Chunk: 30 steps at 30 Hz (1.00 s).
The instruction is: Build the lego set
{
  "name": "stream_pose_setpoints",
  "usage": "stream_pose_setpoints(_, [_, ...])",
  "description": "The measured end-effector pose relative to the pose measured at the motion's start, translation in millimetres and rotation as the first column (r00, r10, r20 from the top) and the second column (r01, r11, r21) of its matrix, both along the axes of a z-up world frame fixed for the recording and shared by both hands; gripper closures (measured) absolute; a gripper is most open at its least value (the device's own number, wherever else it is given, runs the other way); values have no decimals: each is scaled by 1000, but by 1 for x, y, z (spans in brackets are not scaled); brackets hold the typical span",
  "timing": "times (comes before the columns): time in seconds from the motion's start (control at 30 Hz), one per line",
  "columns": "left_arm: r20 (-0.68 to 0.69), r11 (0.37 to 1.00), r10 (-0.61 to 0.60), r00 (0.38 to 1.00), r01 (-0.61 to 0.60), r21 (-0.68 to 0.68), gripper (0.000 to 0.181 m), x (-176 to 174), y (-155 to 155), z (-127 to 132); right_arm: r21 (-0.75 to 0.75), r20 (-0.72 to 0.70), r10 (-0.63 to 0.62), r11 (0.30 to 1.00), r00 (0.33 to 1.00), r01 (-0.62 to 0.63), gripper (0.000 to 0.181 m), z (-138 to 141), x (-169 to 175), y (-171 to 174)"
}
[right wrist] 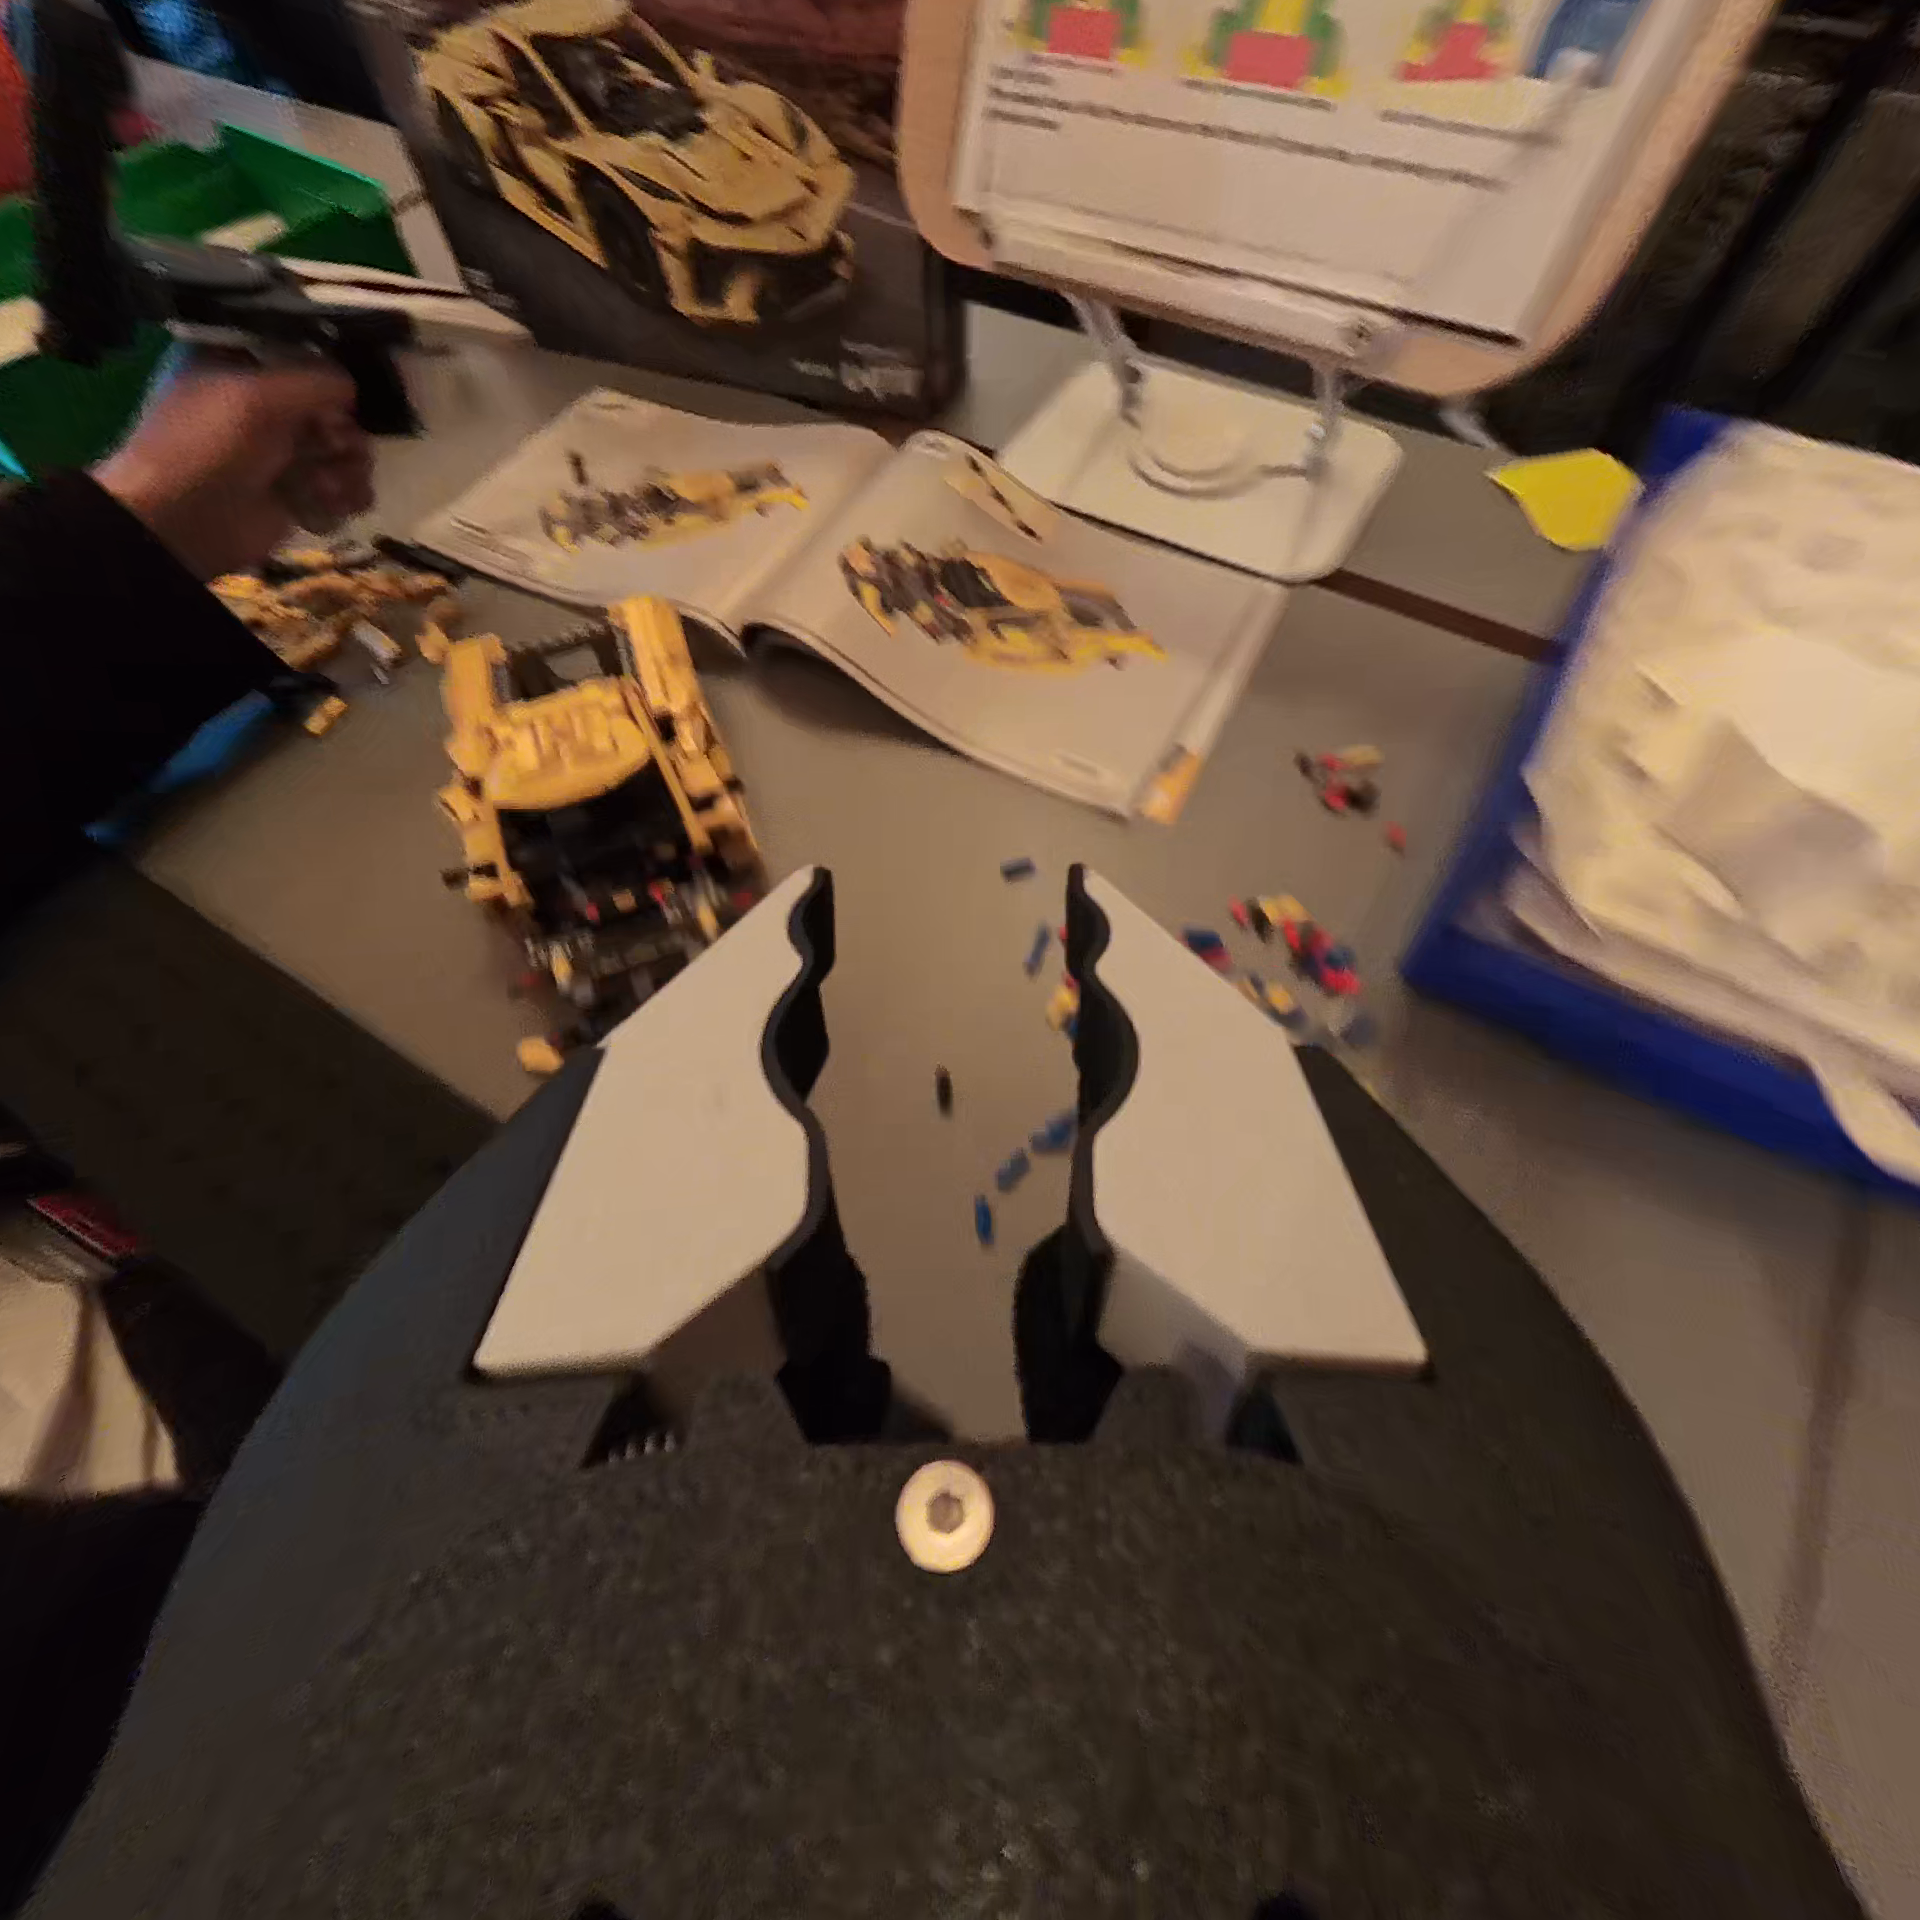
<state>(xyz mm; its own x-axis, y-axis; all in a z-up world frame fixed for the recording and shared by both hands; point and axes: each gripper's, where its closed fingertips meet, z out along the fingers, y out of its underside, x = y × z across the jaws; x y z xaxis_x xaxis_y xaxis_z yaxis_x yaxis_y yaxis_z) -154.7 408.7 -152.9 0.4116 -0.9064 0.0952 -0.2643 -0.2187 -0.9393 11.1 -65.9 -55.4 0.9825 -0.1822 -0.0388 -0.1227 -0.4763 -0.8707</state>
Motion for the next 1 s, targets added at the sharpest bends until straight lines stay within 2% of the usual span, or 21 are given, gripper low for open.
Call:
stream_pose_setpoints(0.1, [10,1000,0,1000,0,-13,159,-1,-1,0,-5,29,-115,993,993,115,138,2,-1,-74])
stream_pose_setpoints(0.2, [26,999,-3,1000,5,-39,159,0,-2,-2,45,13,-194,980,981,193,138,4,-7,-125])
stream_pose_setpoints(0.3, [20,998,-9,1000,10,-56,159,2,-3,-7,75,2,-243,967,970,242,138,1,-13,-156])
stream_pose_setpoints(0.4, [5,999,-11,1000,11,-51,159,3,-3,-10,92,-1,-258,962,966,257,138,-4,-22,-172])
stream_pose_setpoints(0.57, [-17,999,-14,1000,13,-52,159,3,-5,-17,104,-12,-254,962,967,254,138,-13,-29,-178])
stream_pose_setpoints(0.77, [-31,999,-10,999,9,-43,159,1,-4,-18,82,-16,-212,974,977,213,138,-20,-27,-161])
stream_pose_setpoints(0.9, [-38,999,-9,999,7,-38,159,1,-3,-18,91,-24,-156,983,988,157,138,-20,-26,-131])
stream_pose_setpoints(1.0, [-58,1000,-7,998,5,-28,159,1,-2,-21,105,-46,-77,991,996,82,138,-22,-27,-90])
